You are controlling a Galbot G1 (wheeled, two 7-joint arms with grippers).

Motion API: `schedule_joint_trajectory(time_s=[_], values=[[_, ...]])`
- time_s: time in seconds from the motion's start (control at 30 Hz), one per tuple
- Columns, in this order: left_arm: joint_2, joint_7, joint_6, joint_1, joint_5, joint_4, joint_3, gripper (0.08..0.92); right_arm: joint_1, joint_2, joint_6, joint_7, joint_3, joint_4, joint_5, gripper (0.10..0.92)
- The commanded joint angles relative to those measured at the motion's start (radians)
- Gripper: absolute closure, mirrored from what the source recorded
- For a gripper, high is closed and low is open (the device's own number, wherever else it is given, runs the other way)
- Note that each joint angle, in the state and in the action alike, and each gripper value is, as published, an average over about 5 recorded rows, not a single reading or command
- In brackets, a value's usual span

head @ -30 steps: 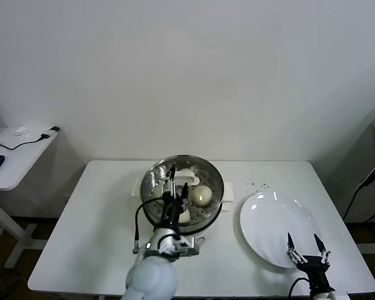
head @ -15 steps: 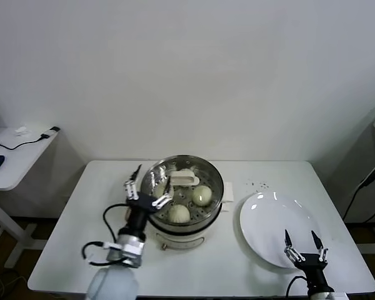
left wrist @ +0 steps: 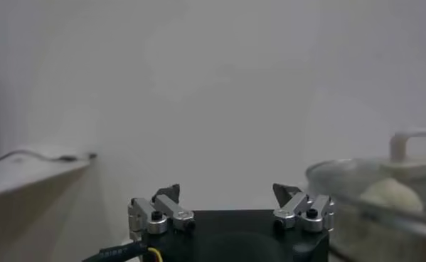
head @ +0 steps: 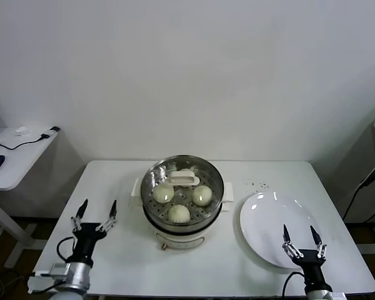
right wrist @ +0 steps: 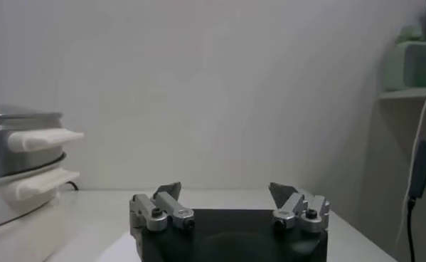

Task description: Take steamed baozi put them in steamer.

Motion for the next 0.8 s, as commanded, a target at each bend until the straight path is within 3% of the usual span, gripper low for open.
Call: schedule_joint_trajectory(time_s=[0.03, 0.8], values=[[0.025, 0.044, -0.203, 0.077, -0.132, 0.230, -0.061, 0.177, 0.001, -0.012, 0.000, 0.039, -0.012, 0.004, 0.007, 0.203], [0.013, 0.054, -0.260, 0.098, -0.067, 0.232, -0.034, 0.177, -0.004, -0.015, -0.047, 0.035, -0.026, 0.002, -0.012, 0.203]])
